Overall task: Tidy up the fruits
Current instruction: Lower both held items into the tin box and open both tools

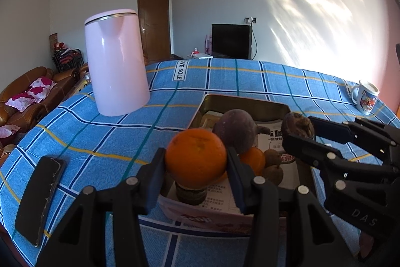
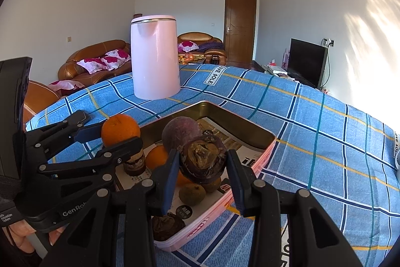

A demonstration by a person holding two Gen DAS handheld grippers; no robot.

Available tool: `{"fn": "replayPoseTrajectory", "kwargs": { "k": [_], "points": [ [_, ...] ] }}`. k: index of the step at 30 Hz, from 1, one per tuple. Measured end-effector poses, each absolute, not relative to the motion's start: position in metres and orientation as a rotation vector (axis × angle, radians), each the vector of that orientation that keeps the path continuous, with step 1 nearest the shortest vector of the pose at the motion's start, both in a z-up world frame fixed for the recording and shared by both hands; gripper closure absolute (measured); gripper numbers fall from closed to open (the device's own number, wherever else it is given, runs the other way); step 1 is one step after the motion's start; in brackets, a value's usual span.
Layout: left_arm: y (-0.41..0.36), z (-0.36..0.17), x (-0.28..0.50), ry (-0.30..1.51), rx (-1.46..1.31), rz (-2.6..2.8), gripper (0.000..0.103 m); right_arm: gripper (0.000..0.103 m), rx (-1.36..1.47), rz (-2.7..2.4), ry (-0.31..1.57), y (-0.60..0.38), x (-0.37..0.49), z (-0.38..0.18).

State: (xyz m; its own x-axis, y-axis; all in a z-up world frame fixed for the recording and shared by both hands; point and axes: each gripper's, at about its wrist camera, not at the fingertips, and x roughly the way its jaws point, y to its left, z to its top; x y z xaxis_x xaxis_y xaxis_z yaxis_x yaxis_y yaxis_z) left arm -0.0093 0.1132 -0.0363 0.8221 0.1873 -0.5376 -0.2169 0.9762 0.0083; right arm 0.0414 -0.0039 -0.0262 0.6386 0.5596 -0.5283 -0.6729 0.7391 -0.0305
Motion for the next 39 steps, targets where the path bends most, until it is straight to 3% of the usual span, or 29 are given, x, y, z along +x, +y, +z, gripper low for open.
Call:
{"fn": "replayPoseTrajectory", "kwargs": {
  "k": [25,29,31,35,38,39],
  "points": [
    [0.108,-0.050,-0.002,0.645,-0.014,0.205,0.052,0.062,-0.256,0.747,0.636,0.004,0.048,-0.046],
    [0.109,-0.049,-0.004,0.648,-0.014,0.197,0.051,0.054,-0.251,0.745,0.626,0.000,0.047,-0.043],
    [0.110,-0.048,-0.006,0.651,-0.021,0.191,0.047,0.046,-0.241,0.737,0.622,-0.003,0.047,-0.041],
    [0.110,-0.044,-0.010,0.651,-0.044,0.168,0.038,0.039,-0.225,0.721,0.608,-0.011,0.045,-0.034],
    [0.107,-0.040,-0.015,0.635,-0.030,0.191,0.023,0.034,-0.219,0.701,0.585,-0.017,0.042,-0.028],
    [0.107,-0.038,-0.018,0.623,-0.019,0.219,0.011,0.031,-0.216,0.692,0.577,-0.020,0.040,-0.025]
  ]
}}
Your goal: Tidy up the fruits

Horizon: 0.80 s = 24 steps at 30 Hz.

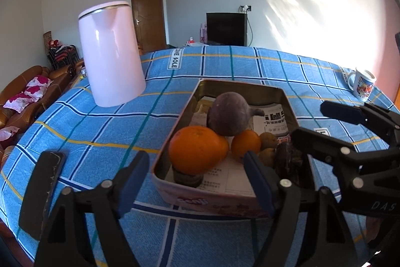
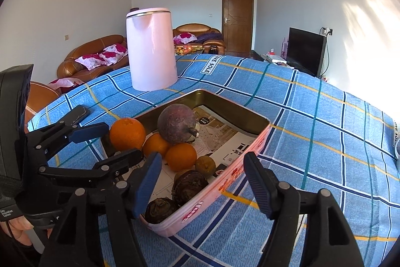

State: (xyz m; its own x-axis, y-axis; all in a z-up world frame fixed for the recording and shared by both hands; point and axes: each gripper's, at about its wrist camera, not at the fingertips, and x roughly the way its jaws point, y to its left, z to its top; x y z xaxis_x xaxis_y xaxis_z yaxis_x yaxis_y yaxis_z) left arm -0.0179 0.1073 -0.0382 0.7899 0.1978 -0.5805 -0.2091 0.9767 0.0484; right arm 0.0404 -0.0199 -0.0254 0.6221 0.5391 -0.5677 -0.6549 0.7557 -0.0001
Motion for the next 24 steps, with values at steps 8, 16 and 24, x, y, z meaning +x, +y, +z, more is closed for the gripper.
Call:
{"fn": "replayPoseTrajectory", "kwargs": {
  "k": [8,16,24],
  "points": [
    [0.107,-0.022,-0.030,0.559,-0.004,0.232,0.001,0.027,-0.169,0.662,0.525,-0.039,0.030,-0.009],
    [0.113,-0.014,-0.036,0.525,-0.024,0.254,0.001,0.025,-0.157,0.628,0.488,-0.052,0.023,-0.003],
    [0.114,-0.006,-0.043,0.468,-0.020,0.292,0.000,0.024,-0.154,0.614,0.457,-0.059,0.014,0.001]
  ]
}}
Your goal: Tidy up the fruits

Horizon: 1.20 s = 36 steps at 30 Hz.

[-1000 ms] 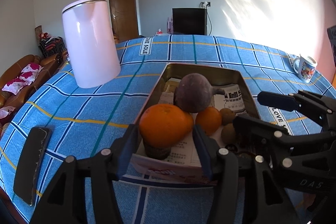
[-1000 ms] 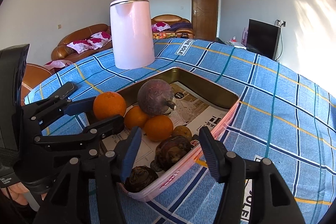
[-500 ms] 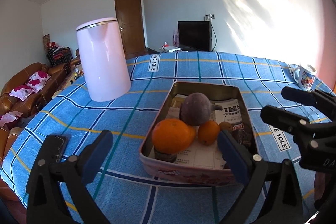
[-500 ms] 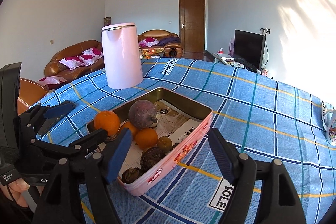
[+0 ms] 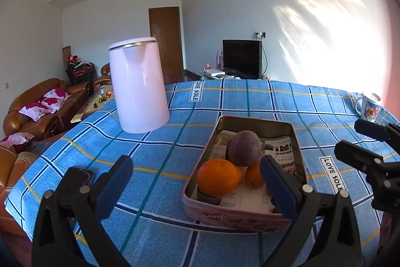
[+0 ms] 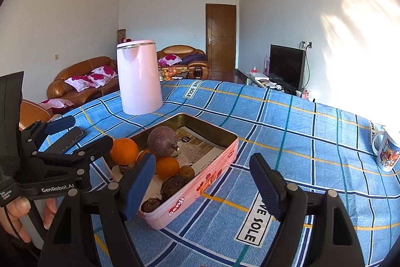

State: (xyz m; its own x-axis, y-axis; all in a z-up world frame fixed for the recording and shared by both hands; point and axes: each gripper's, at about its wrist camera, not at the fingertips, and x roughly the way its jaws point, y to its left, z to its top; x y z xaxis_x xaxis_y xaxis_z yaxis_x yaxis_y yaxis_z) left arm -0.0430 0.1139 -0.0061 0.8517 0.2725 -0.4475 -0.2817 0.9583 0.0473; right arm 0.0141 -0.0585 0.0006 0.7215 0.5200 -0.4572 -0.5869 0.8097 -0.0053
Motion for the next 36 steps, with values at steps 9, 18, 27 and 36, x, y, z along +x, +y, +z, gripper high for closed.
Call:
{"fn": "replayPoseTrajectory", "kwargs": {
  "k": [9,18,27,36],
  "points": [
    [0.109,-0.005,-0.042,0.462,-0.014,0.294,0.000,0.023,-0.140,0.598,0.435,-0.070,0.006,0.006],
    [0.105,-0.002,-0.043,0.454,-0.005,0.291,0.000,0.022,-0.118,0.581,0.433,-0.082,0.007,0.008],
    [0.101,-0.001,-0.044,0.446,0.010,0.297,0.000,0.022,-0.111,0.573,0.433,-0.086,0.006,0.008],
    [0.097,-0.001,-0.044,0.443,0.018,0.290,0.000,0.022,-0.103,0.563,0.436,-0.093,0.006,0.005]
  ]
}}
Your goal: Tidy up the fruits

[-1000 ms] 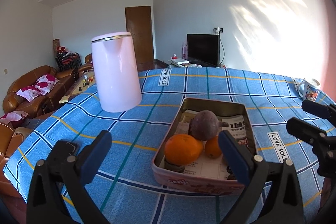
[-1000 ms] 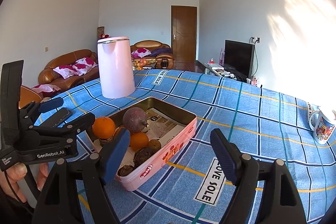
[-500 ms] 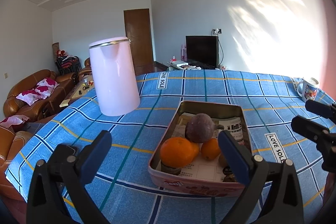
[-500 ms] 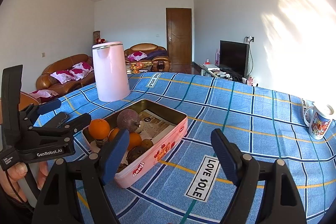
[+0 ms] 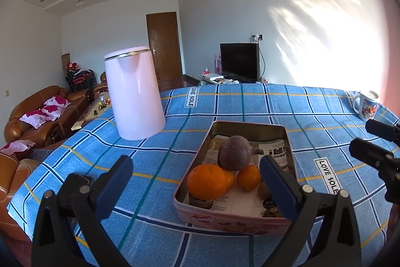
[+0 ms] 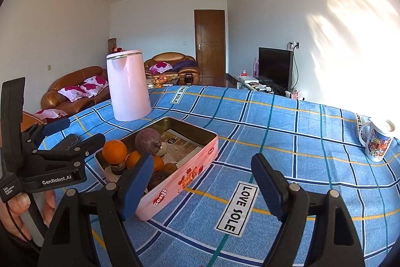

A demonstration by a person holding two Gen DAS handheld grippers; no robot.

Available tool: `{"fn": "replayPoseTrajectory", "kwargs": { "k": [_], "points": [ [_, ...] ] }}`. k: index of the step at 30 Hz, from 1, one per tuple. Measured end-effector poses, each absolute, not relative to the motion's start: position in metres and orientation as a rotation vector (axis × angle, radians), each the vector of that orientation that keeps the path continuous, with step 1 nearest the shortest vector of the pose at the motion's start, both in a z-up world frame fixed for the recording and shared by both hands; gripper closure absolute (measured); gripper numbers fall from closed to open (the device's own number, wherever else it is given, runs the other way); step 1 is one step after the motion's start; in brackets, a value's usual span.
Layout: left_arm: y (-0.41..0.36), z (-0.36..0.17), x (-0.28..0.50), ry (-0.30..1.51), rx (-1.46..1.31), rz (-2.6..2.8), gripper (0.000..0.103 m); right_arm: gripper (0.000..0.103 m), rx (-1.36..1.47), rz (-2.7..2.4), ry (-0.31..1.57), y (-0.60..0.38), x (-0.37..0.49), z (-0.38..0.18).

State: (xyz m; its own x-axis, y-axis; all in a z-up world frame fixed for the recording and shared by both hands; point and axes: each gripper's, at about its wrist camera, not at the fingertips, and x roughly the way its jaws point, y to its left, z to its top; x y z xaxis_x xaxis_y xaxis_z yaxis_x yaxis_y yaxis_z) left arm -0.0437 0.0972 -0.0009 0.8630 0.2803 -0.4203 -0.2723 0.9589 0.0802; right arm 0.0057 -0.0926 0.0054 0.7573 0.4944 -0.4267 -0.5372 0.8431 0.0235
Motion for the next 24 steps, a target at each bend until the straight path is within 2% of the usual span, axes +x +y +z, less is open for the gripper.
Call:
{"fn": "replayPoseTrajectory", "kwargs": {
  "k": [24],
  "points": [
    [0.076,0.005,-0.035,0.456,0.033,0.237,0.000,0.021,-0.070,0.526,0.433,-0.118,0.005,0.005]
  ]
}}
